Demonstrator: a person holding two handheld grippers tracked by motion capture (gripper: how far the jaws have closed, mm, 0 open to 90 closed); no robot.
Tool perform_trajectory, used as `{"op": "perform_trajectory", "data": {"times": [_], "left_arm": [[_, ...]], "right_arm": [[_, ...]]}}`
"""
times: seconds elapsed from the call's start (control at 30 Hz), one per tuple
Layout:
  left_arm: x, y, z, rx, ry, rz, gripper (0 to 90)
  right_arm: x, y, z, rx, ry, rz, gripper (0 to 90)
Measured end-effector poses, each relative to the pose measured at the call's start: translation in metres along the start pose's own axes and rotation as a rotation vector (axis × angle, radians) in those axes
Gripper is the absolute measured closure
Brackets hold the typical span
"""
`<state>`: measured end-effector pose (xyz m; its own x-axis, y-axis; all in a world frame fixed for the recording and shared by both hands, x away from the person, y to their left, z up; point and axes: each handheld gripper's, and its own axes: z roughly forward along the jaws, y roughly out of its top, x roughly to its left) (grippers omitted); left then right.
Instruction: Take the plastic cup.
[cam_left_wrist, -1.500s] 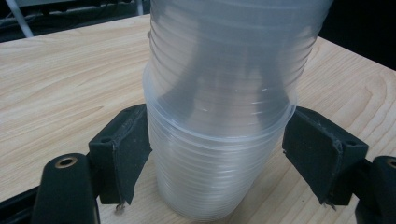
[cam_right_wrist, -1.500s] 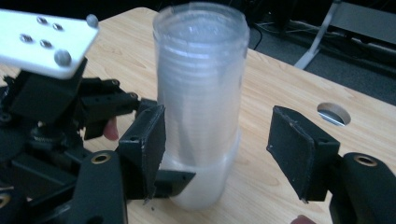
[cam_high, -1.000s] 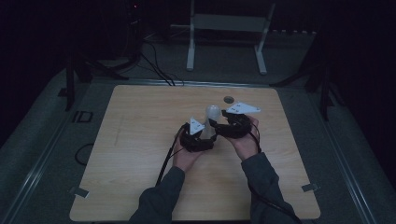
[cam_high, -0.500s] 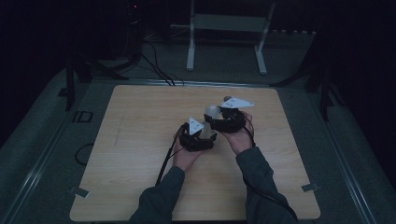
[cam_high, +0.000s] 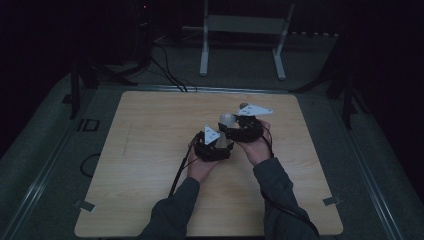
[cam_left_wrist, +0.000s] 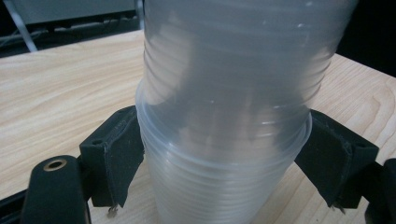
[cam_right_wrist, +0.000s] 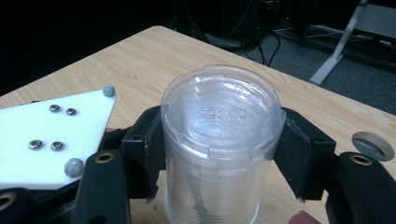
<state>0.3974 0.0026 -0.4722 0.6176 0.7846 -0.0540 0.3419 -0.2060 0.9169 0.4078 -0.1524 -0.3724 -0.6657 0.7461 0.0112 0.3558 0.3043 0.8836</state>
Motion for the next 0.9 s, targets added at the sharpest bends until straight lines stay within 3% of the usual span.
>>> {"op": "perform_trajectory", "data": {"times": [0.4, 0.9], "left_arm": [[-0.001, 0.000, -0.002, -0.014, 0.004, 0.014, 20.8], [-0.002, 0.001, -0.002, -0.002, 0.005, 0.018, 20.6]], "right_arm": [[0.001, 0.003, -0.001, 0.001, 0.001, -0.004, 38.4], [0.002, 0.015, -0.008, -0.043, 0.001, -0.006, 38.5]]}}
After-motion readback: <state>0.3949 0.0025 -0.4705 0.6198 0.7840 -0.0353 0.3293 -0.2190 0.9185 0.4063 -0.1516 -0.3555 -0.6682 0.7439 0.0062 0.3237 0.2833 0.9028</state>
